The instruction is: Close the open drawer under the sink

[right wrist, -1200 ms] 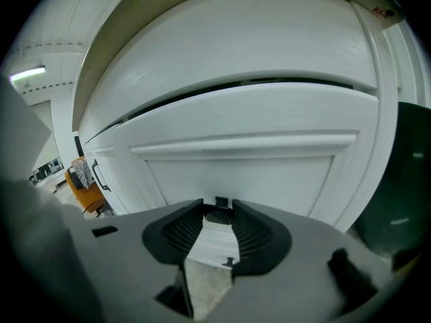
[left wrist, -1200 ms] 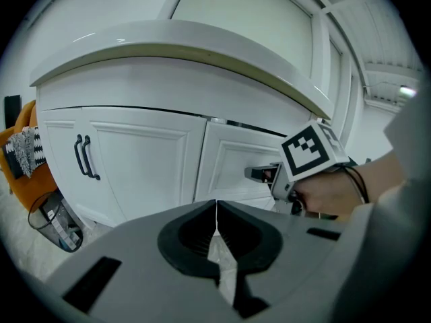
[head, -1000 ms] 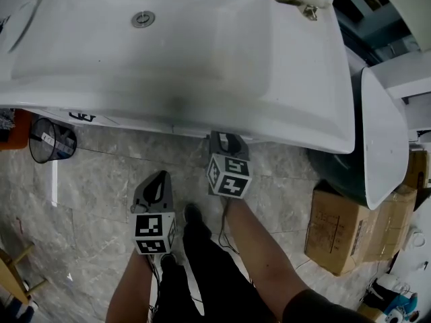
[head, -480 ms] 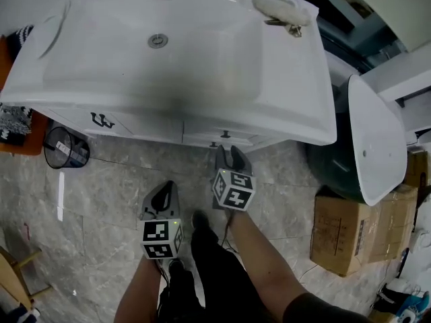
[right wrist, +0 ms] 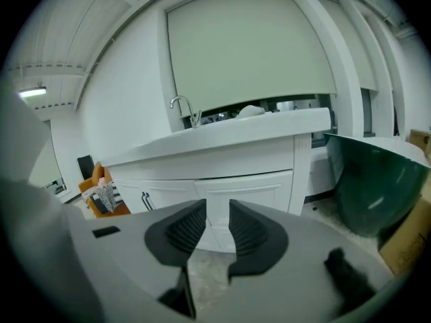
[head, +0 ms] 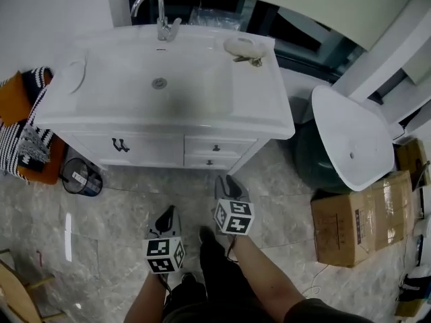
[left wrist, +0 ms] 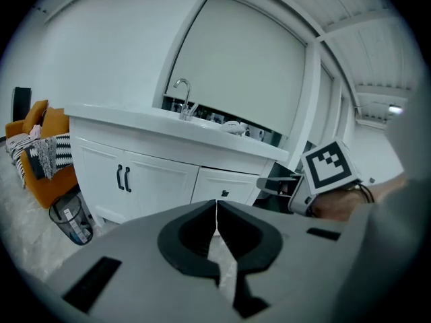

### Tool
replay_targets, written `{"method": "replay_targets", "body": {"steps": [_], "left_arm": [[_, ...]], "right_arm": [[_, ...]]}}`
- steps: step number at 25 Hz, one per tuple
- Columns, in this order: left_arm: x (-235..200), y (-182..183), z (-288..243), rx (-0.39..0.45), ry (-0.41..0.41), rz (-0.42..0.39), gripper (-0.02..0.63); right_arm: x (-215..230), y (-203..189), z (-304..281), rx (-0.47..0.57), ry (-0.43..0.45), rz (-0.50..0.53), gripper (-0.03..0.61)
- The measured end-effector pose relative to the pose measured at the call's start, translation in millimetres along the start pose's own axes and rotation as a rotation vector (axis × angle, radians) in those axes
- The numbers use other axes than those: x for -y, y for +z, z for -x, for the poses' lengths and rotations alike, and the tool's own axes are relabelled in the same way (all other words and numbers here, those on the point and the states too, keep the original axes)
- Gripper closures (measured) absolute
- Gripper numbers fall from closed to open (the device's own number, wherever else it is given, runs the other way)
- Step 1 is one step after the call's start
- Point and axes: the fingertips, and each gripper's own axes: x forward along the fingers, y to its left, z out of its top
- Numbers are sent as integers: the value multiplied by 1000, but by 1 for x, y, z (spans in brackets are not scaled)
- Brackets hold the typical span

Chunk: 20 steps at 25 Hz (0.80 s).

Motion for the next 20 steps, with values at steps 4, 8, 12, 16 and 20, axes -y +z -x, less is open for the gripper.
{"method": "replay_targets", "body": {"steps": [4, 8, 12, 16, 20], "left_arm": [[23, 0, 51, 4, -49, -24, 598], [42, 10, 95, 38, -95, -44, 598], [59, 18, 129, 45, -147, -94, 598], [68, 27, 159, 53, -172, -114, 598], [75, 29, 176, 66, -158, -191, 598]], "right_arm": [[-29, 8, 70, 27, 48, 35, 506], [-46, 22, 143, 87, 42, 44, 512], [-56, 37, 201, 133, 36, 88, 532], [-58, 47, 244, 155, 27, 57, 537], [-56, 48, 268, 165, 30, 71, 537]]}}
